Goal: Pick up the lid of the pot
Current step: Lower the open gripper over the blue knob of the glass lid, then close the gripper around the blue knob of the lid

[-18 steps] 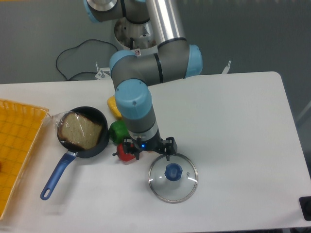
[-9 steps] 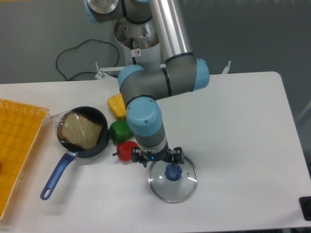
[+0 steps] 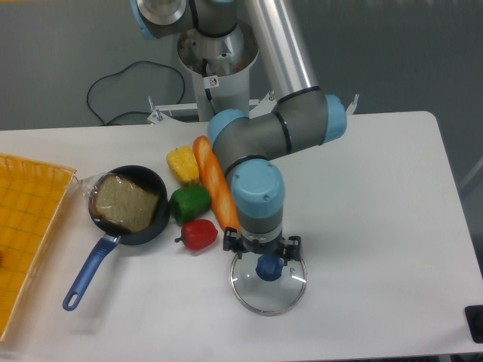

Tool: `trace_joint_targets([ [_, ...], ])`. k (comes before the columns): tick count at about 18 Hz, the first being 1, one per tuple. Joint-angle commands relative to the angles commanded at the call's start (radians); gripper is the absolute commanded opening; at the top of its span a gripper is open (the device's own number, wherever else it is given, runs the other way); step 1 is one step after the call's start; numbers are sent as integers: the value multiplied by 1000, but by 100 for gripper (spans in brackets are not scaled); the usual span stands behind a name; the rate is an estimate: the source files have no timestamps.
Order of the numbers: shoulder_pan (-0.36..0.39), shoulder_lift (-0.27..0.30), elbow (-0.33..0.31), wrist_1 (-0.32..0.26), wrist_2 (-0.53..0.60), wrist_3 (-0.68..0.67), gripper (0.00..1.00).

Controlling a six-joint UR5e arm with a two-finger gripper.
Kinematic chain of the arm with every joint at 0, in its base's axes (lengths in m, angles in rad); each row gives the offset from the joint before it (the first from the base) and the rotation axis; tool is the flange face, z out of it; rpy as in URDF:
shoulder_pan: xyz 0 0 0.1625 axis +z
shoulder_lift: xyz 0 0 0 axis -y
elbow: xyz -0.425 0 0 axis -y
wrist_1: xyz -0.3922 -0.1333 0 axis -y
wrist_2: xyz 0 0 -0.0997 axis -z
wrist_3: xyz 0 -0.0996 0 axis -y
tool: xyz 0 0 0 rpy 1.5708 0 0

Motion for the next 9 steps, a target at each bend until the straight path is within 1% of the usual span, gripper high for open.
trace_joint_targets([
  [2,6,-9,3,2,-2,2,100],
  [4,11,-14,5,3,-11,40,100],
  [9,11,-25,5,9,-15,45,99],
])
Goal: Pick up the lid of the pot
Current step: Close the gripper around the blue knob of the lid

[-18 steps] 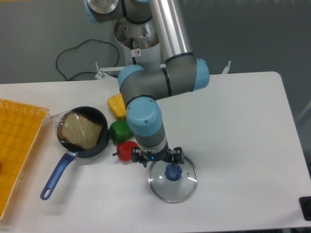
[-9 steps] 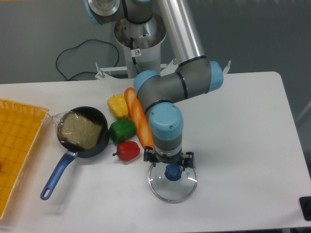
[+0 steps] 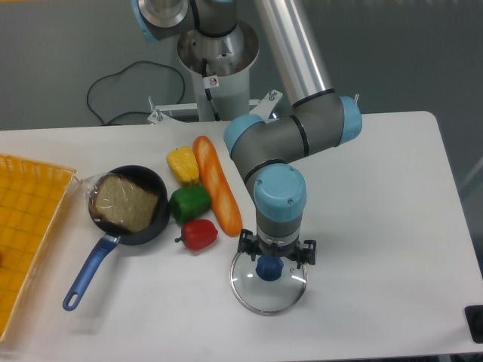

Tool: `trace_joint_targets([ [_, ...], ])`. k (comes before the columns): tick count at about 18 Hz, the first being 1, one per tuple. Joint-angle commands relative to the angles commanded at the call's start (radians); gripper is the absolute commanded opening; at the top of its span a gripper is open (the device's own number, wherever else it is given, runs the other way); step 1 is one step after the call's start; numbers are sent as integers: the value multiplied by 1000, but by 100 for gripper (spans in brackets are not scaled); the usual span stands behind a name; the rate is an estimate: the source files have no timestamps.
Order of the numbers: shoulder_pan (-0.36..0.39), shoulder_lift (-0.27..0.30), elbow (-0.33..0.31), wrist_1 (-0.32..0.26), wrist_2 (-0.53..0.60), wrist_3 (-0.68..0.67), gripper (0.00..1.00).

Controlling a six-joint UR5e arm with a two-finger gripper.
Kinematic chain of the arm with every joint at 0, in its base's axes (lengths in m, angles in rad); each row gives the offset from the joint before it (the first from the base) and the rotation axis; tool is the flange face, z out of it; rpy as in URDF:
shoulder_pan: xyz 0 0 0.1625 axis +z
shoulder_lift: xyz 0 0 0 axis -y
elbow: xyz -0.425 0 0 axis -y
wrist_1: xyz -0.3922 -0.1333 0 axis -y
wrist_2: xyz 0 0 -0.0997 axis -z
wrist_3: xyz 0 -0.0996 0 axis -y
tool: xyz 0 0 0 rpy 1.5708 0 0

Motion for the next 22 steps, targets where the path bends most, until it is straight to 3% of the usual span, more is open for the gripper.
trace_joint_targets([
  [22,-3,-38,-3,12,-37,54,99],
])
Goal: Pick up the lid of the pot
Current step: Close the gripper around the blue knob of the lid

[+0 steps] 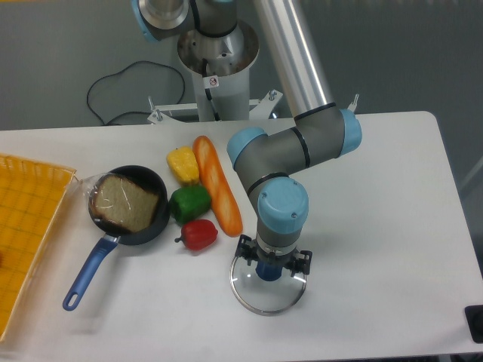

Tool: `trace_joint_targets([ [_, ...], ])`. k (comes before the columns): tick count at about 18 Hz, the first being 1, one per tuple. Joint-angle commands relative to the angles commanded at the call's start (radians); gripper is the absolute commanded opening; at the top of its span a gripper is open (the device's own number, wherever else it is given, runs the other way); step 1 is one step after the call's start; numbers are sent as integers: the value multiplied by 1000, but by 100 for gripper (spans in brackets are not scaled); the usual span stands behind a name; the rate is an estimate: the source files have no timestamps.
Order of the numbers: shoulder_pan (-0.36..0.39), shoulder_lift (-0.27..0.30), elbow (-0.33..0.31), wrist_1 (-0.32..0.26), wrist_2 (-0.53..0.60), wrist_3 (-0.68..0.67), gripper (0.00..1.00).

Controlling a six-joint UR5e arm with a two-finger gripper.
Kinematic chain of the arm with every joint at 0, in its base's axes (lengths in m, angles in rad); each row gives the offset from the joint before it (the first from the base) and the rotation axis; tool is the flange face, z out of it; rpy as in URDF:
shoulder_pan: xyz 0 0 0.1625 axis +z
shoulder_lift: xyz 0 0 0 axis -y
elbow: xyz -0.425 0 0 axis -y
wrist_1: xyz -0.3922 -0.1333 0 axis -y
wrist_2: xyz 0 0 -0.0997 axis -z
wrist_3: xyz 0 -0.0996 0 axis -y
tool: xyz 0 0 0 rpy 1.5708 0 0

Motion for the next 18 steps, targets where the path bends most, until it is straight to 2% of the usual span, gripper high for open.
trace_joint_targets([
  [4,-3,-5,0,0,2,2,98],
  [10,-3,-5,-5,2,3,5,85],
  [18,-8,-11,-11,28,6,3,80],
])
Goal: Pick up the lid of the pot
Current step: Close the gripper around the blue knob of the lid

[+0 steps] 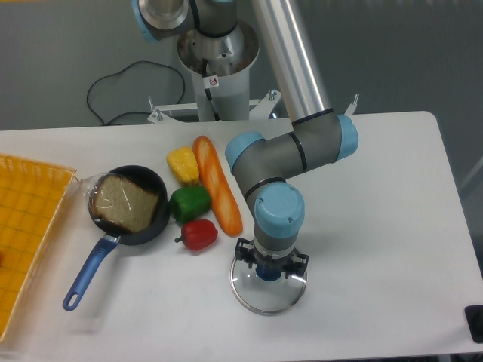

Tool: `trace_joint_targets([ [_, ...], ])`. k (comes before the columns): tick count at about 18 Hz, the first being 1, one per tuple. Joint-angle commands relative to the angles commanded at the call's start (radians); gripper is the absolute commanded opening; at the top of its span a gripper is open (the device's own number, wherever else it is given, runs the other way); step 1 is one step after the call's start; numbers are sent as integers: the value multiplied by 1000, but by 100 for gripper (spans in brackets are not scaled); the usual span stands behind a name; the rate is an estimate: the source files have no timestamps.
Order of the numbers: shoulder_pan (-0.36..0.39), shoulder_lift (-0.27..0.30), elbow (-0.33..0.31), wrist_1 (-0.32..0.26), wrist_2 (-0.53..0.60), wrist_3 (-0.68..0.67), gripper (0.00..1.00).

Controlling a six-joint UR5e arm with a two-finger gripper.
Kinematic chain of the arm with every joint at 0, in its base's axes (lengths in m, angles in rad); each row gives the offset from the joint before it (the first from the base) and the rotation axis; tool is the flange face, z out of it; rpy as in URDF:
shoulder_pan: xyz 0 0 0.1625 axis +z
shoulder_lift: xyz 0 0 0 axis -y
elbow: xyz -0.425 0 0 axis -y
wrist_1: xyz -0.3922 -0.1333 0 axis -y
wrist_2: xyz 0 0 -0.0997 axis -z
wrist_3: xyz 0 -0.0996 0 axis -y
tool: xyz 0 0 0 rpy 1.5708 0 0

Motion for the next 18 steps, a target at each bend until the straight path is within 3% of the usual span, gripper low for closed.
trace_joint_targets([
  [11,0,2,0,0,0,0,56],
  [12,0,2,0,0,0,2,49],
  [18,0,3,0,0,0,6,32],
])
